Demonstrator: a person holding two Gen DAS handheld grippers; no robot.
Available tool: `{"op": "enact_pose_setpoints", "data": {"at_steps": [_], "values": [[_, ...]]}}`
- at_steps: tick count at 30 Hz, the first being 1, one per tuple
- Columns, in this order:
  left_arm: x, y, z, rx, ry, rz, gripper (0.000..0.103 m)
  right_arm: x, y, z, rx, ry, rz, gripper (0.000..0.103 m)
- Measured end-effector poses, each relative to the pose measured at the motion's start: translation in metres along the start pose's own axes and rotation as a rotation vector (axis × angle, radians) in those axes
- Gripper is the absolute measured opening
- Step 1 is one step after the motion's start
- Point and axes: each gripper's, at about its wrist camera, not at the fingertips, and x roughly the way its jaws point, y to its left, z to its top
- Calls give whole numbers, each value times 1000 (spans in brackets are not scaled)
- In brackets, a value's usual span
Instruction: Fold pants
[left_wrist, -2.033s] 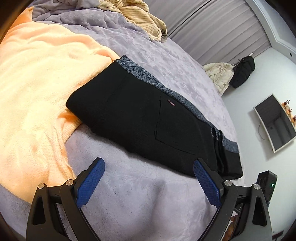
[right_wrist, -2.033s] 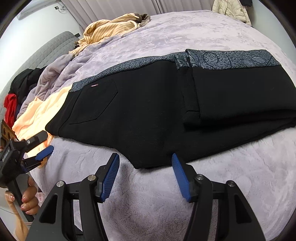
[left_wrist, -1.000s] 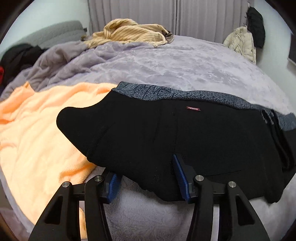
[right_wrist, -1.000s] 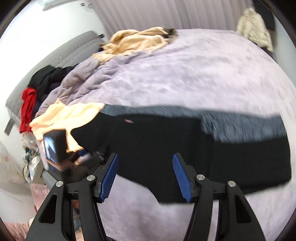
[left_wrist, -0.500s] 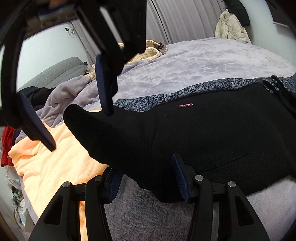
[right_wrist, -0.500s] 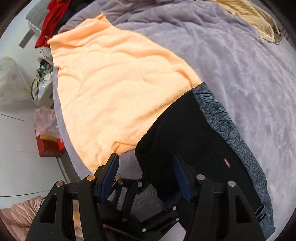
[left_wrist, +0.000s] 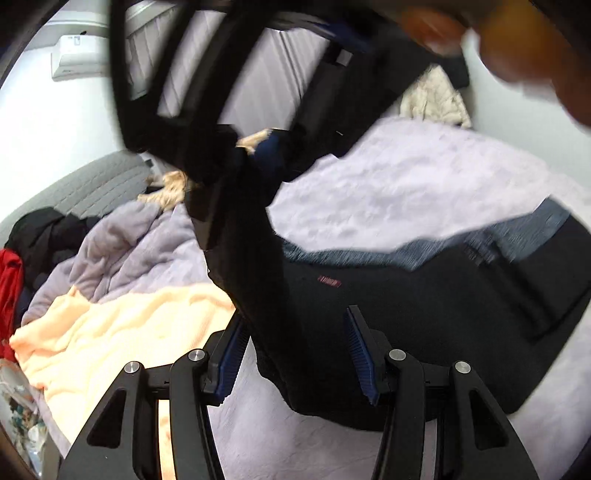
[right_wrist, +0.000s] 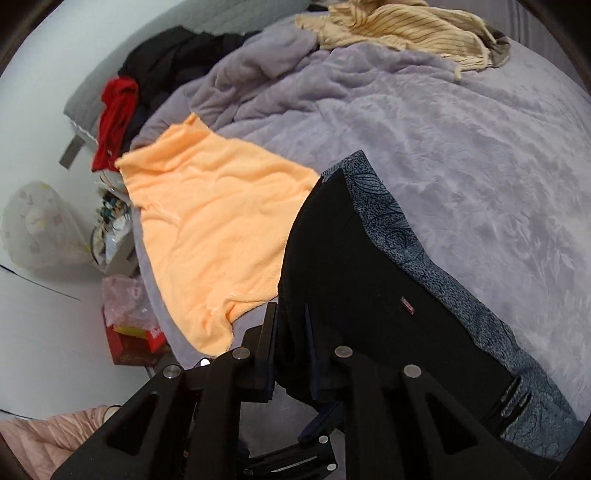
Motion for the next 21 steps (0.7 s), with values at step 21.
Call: {"op": "enact_pose_setpoints", "data": {"at_steps": [21], "values": [[-36, -284, 48, 368, 6, -387, 54, -171, -261, -289, 609, -519, 87, 15]]}}
